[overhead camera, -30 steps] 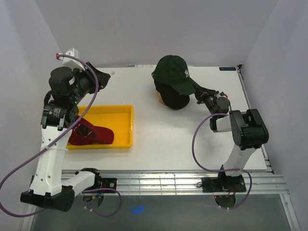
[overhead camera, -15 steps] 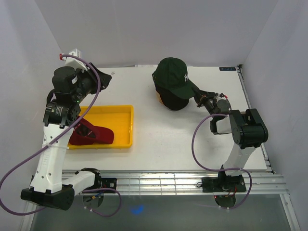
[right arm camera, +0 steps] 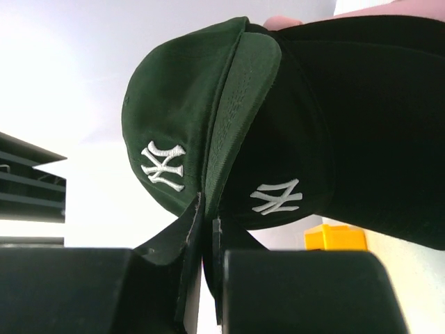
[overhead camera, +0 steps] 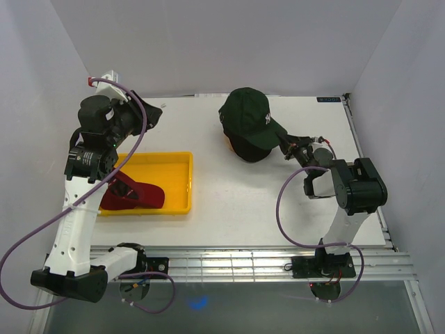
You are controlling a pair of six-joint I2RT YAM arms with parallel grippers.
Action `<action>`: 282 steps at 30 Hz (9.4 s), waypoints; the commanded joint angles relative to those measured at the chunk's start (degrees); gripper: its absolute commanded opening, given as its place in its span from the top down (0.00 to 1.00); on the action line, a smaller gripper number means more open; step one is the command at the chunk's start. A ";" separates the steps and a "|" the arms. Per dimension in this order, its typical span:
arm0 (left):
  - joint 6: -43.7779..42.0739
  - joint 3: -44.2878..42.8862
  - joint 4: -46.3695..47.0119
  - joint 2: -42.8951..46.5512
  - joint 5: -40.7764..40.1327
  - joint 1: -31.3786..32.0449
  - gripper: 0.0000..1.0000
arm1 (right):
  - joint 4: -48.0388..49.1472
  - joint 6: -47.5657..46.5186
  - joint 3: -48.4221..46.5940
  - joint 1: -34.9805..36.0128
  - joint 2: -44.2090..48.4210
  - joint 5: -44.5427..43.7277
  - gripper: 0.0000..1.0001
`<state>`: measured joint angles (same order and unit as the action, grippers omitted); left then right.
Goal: Stack the hats
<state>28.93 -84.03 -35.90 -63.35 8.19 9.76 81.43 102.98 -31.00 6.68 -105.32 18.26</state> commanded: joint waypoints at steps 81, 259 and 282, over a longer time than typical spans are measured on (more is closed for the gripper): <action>6.23 13.62 8.47 -9.42 7.89 0.35 0.52 | -48.73 -32.76 2.35 13.44 3.97 -11.57 0.82; 7.82 5.29 13.67 -43.79 20.46 0.52 0.47 | -38.27 -50.59 -9.69 12.92 5.03 8.02 0.77; 7.83 3.35 22.73 -38.35 32.79 -1.41 0.39 | -62.51 -61.31 -30.33 12.48 15.49 8.19 0.64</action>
<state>39.68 -79.22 -11.73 -106.94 42.48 8.34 23.94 44.56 -57.25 18.65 -92.42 26.04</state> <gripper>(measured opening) 0.612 0.362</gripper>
